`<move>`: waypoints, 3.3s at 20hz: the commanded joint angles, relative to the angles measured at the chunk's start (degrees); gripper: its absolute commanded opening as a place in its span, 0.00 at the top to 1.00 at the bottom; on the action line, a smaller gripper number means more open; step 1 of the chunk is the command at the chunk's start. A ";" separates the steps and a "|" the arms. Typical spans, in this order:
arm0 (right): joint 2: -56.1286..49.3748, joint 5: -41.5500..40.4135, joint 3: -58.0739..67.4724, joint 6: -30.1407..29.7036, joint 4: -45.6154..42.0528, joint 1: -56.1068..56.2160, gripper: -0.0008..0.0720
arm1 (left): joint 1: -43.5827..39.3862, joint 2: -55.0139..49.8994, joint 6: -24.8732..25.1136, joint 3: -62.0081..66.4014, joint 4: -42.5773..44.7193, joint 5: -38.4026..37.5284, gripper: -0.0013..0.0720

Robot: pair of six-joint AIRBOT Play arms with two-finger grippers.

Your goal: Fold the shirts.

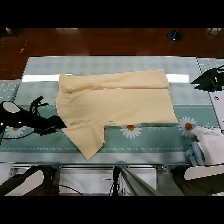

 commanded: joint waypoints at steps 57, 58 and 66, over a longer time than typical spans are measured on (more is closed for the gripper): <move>27.08 -24.81 -31.12 -1.03 9.22 14.69 0.95 | -11.54 0.28 3.56 13.86 -4.59 -3.45 0.94; 27.12 -25.00 -30.03 -2.05 12.63 14.71 0.95 | -11.50 1.33 3.58 16.26 -4.57 -3.39 0.94; 22.14 -43.65 -28.15 -2.36 13.77 19.69 0.96 | -9.14 -1.18 3.52 22.01 -6.34 10.12 0.94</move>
